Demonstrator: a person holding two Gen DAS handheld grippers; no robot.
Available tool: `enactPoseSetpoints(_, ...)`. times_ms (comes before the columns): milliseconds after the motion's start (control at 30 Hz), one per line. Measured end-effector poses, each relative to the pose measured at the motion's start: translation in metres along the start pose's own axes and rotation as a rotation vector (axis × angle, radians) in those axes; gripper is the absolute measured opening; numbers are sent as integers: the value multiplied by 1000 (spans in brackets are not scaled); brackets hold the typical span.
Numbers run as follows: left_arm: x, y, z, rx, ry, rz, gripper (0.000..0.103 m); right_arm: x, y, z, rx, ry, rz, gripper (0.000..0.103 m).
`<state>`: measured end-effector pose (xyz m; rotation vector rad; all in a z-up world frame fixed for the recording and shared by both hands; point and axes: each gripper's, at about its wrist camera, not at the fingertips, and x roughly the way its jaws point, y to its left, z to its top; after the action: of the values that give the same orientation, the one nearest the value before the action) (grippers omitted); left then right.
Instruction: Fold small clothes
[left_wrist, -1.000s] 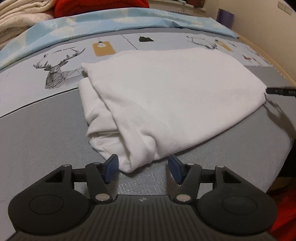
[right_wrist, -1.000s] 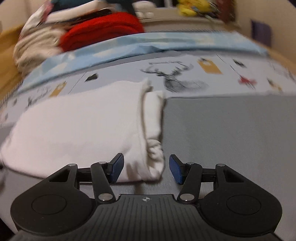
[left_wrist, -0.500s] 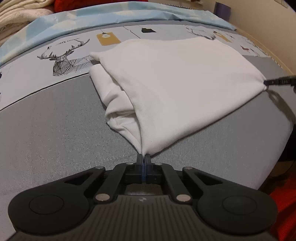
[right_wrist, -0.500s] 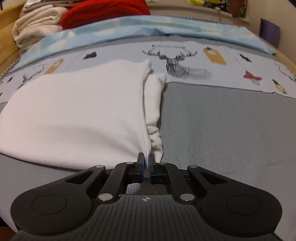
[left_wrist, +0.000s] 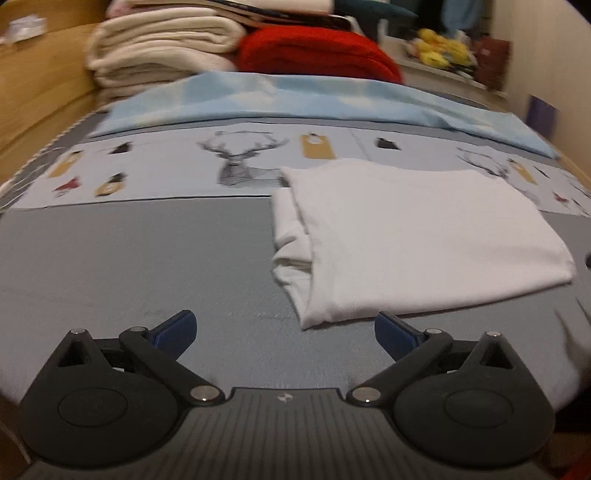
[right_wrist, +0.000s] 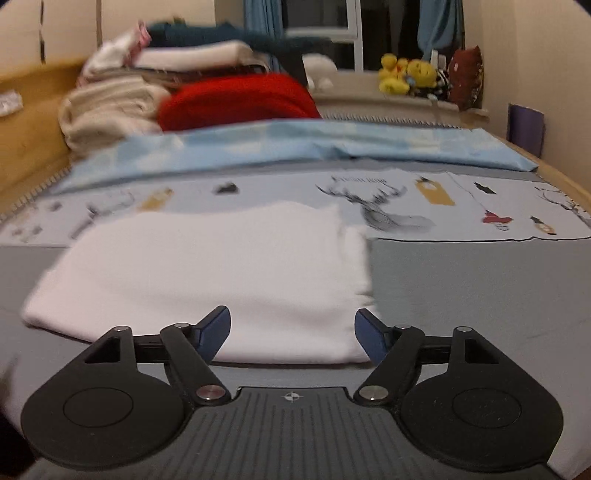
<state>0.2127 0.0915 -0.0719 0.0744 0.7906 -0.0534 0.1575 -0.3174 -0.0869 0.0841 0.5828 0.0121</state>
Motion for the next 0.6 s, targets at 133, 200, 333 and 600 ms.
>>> enactPoseSetpoints(133, -2, -3, -2, -11, -12, 99, 103, 0, 29, -17, -63, -2, 2, 79)
enactPoseSetpoints(200, -4, 1, -1, -39, -25, 110, 103, 0, 36, -20, -77, -4, 11, 79)
enactPoseSetpoints(333, -7, 10, 1, -66, -34, 115, 103, -1, 44, -24, -69, -10, 7, 80)
enactPoseSetpoints(600, -3, 24, 3, -115, -23, 116, 103, 6, 51, -36, -62, 27, -7, 80)
